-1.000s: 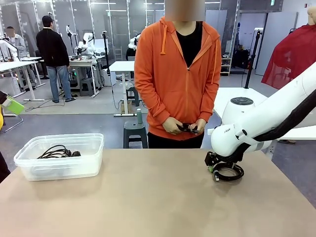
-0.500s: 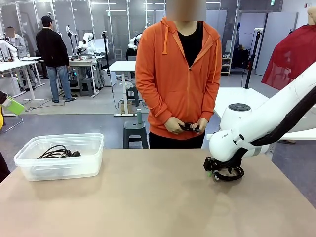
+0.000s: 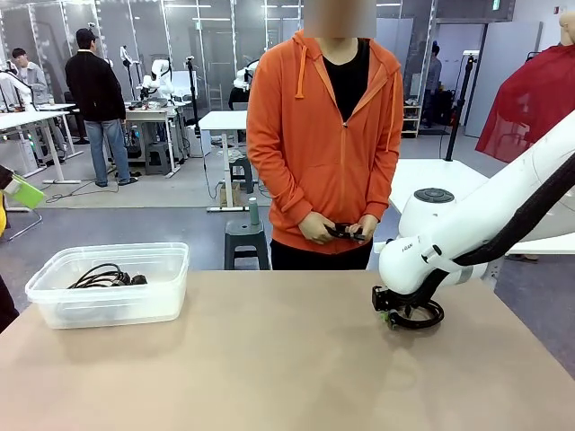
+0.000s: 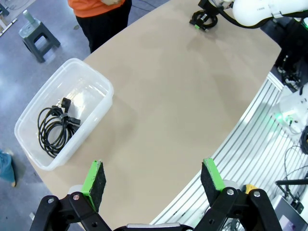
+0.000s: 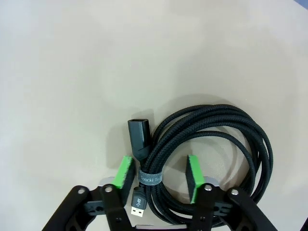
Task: Organize and store the cables.
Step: Place the USB Extension Cable into the Organizing box.
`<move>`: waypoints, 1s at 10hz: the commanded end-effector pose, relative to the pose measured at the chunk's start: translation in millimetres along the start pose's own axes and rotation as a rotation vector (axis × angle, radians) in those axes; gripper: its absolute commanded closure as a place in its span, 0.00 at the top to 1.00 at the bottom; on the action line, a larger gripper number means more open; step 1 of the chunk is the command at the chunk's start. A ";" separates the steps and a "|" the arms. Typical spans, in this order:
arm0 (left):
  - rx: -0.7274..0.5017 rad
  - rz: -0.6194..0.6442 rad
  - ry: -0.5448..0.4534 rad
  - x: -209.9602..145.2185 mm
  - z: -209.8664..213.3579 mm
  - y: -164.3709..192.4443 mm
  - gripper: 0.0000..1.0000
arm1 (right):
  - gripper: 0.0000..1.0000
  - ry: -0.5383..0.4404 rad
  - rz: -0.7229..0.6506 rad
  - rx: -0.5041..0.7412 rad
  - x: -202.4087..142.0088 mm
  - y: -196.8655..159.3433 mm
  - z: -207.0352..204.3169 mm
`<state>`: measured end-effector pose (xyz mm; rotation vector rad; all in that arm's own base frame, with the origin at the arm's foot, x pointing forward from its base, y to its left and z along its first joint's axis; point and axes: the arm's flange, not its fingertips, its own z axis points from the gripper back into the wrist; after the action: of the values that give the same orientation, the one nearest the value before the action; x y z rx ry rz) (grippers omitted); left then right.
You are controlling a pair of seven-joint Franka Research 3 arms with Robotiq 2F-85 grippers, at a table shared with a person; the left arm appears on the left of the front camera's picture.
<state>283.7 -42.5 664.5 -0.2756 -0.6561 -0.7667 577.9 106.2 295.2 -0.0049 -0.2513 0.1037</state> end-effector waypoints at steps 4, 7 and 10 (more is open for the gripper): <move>-0.003 -0.006 -0.004 1.1 1.2 -0.1 1.00 | 0.00 0.009 -0.046 -0.004 4.2 7.1 -1.5; -0.003 -0.006 -0.004 1.1 1.2 -0.1 1.00 | 0.00 0.019 -0.031 -0.019 8.2 11.7 30.6; -0.003 -0.006 -0.004 1.1 1.2 -0.1 1.00 | 0.00 0.024 0.012 -0.026 4.6 29.2 98.7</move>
<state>283.7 -42.5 664.5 -0.2756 -0.6560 -0.7667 564.7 123.5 370.3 -0.0219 -0.2357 0.1226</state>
